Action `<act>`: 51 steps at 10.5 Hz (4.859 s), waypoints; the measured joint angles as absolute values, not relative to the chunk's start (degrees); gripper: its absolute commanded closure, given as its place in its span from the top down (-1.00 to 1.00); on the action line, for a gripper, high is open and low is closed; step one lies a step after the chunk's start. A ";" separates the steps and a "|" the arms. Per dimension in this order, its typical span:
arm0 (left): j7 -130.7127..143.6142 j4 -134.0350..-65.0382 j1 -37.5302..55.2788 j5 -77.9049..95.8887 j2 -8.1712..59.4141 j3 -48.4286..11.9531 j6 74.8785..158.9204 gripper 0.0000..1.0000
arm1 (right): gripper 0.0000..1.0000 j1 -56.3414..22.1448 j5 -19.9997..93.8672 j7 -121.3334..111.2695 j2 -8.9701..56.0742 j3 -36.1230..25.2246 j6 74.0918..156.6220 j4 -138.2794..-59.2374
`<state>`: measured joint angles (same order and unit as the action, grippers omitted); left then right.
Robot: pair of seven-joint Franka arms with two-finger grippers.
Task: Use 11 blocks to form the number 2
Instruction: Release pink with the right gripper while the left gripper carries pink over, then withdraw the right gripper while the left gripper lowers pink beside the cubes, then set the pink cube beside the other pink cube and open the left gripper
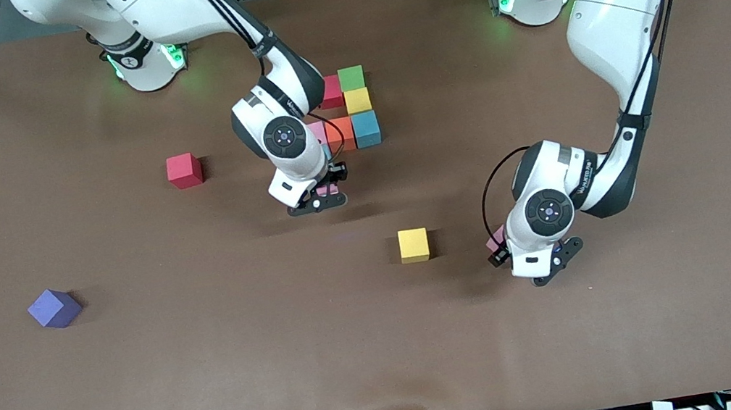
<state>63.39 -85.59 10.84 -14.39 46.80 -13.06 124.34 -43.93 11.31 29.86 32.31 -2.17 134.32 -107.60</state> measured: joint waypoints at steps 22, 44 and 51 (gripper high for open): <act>112.97 -93.19 19.56 -8.54 36.16 -28.30 120.69 -1.00 | 1.00 -22.68 3.56 24.40 17.81 -2.23 124.00 -106.72; 150.08 -91.74 34.54 -14.61 45.61 -20.12 135.99 -1.00 | 1.00 -5.00 -2.40 5.68 4.28 -3.73 98.89 -89.25; 150.08 -91.34 34.59 -14.62 45.79 -20.08 136.44 -1.00 | 1.00 -4.95 -1.41 5.68 4.32 -3.74 98.68 -89.15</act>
